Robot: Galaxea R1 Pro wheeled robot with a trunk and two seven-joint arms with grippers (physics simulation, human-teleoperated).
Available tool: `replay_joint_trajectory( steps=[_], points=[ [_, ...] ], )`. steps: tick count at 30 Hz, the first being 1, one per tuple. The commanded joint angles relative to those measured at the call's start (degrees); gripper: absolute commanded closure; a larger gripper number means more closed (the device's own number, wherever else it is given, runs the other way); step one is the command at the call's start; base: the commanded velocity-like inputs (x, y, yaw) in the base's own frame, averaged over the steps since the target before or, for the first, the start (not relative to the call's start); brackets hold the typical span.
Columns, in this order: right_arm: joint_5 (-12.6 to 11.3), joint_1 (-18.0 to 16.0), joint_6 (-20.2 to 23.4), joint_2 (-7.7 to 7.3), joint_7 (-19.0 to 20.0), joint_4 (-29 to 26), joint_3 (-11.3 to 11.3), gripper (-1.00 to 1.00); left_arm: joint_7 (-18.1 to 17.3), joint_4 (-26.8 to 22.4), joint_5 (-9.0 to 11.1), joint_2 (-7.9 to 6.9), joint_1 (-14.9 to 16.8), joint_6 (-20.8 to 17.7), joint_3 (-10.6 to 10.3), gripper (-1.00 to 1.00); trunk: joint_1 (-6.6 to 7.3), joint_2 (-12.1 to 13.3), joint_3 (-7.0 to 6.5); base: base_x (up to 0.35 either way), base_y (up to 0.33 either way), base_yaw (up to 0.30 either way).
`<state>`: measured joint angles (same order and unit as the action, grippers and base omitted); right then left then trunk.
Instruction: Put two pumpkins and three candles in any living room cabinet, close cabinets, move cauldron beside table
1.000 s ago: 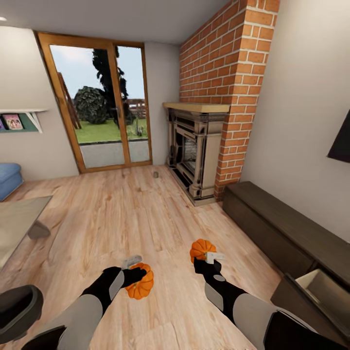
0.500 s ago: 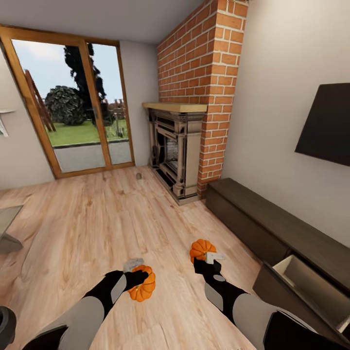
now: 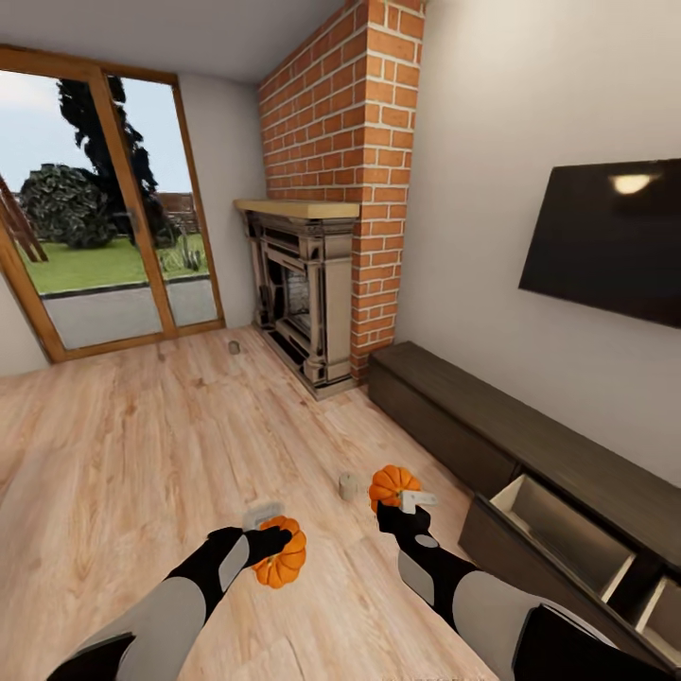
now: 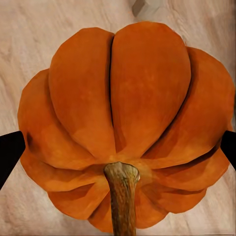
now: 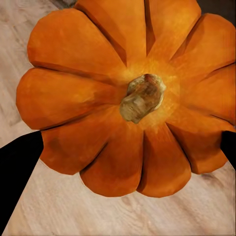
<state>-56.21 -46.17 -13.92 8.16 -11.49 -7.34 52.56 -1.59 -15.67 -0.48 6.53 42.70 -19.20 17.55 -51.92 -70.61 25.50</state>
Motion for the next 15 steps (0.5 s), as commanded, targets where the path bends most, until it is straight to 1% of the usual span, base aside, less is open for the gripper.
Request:
replay_joint_trajectory(
  steps=[1, 15],
  points=[
    [-0.2, -0.1, -0.1, 0.02, -0.2, 0.0, 0.6, 1.00, -0.2, -0.2, 0.0, 0.09, 0.0, -0.4, 0.4, 1.00, 0.00, 0.0, 0.05, 0.000, 0.000, -0.262],
    [-0.2, -0.1, -0.1, 0.02, -0.2, 0.0, 0.6, 1.00, -0.2, -0.1, 0.0, 0.38, 0.0, -0.3, 0.4, 1.00, 0.00, 0.0, 0.05, 0.000, 0.000, -0.262]
  ],
)
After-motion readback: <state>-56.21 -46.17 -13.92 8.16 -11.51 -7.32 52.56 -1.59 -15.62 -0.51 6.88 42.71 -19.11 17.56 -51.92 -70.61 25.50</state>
